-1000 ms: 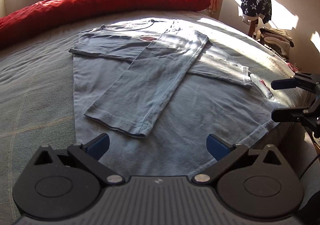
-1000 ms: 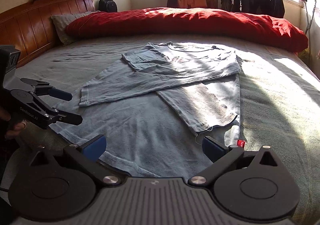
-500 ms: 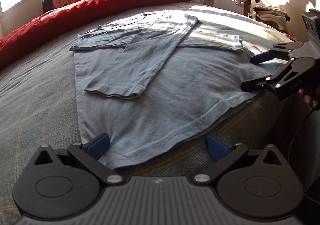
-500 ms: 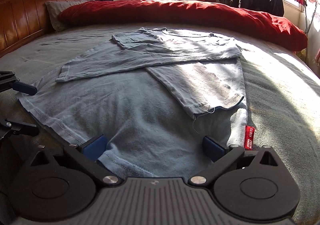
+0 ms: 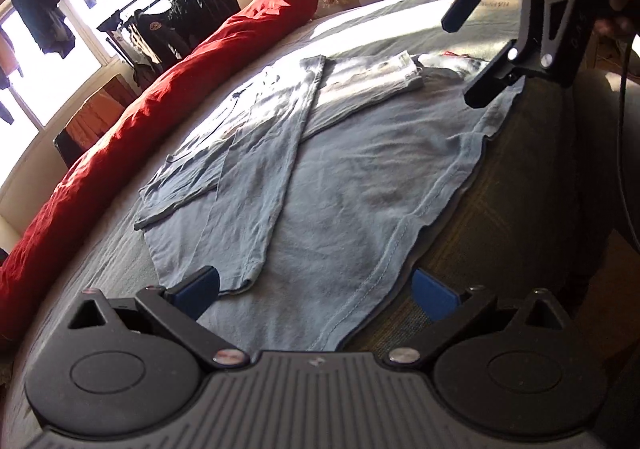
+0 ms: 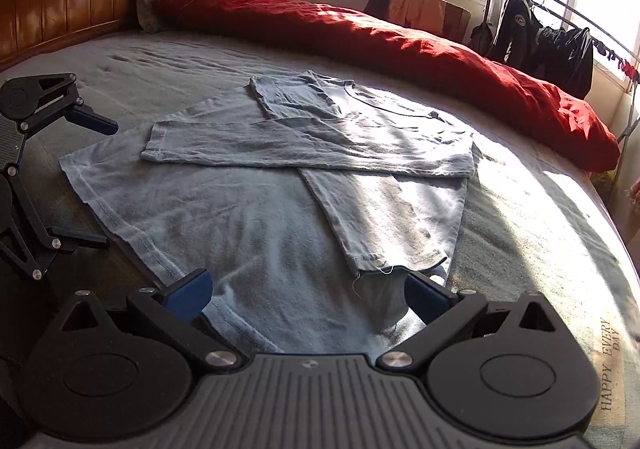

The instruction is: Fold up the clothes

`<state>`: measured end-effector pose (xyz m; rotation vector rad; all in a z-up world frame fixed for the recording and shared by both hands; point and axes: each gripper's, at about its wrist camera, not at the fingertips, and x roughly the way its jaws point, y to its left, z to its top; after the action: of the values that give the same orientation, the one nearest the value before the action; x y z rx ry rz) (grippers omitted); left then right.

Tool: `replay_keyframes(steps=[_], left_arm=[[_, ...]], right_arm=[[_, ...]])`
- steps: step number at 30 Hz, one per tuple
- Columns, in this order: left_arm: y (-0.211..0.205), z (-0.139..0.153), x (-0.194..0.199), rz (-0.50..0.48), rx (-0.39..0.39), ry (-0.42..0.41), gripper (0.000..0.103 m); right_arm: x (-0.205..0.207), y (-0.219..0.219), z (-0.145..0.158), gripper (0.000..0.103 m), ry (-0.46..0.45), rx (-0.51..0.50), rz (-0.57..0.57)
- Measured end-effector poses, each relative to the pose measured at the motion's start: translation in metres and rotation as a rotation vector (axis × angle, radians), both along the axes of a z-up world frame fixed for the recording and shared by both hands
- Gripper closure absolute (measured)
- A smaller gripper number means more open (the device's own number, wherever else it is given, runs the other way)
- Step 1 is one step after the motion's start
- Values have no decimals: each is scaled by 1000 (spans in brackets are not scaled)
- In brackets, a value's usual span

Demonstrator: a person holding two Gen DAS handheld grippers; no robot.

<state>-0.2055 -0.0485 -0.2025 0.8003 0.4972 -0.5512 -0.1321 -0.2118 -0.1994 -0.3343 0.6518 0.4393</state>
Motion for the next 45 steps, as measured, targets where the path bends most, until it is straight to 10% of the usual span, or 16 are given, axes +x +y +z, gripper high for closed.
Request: replay_keyframes(steps=[25,45], left_arm=[[-25,-36,-12,-273,440,-376,1],[-54,-19,-9,-264,315,-425,1]], right_arm=[[-7,10,5,0,-6,-32,54],[-15,54,-16,0,-72,-160,180]])
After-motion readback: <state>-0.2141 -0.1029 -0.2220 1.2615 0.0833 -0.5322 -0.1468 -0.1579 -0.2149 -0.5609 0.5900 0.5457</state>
